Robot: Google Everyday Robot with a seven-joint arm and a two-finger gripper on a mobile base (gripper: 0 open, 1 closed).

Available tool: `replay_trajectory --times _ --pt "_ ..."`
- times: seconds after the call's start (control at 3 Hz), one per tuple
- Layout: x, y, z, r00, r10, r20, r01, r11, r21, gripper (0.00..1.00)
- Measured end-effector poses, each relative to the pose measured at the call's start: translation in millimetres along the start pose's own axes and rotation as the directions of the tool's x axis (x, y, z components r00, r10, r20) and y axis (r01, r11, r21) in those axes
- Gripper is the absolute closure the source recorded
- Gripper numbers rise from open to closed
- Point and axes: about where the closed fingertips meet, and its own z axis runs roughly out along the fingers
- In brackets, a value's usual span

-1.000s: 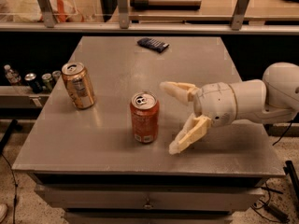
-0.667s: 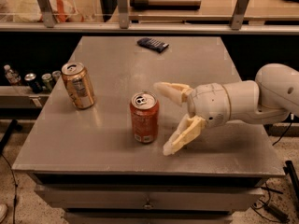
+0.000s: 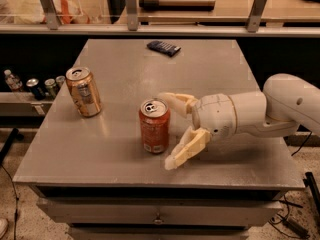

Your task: Move coke can near rxbar blueberry

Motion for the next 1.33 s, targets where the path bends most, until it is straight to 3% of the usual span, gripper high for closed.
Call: replay_trajectory --times 0.67,1.33 --pt "11 -5 6 0.999 0.044 -0.019 -0.042 0.9946 0.095 0.00" --pt "17 -11 5 0.998 0.060 -0.002 -0.059 0.9879 0.144 0.42"
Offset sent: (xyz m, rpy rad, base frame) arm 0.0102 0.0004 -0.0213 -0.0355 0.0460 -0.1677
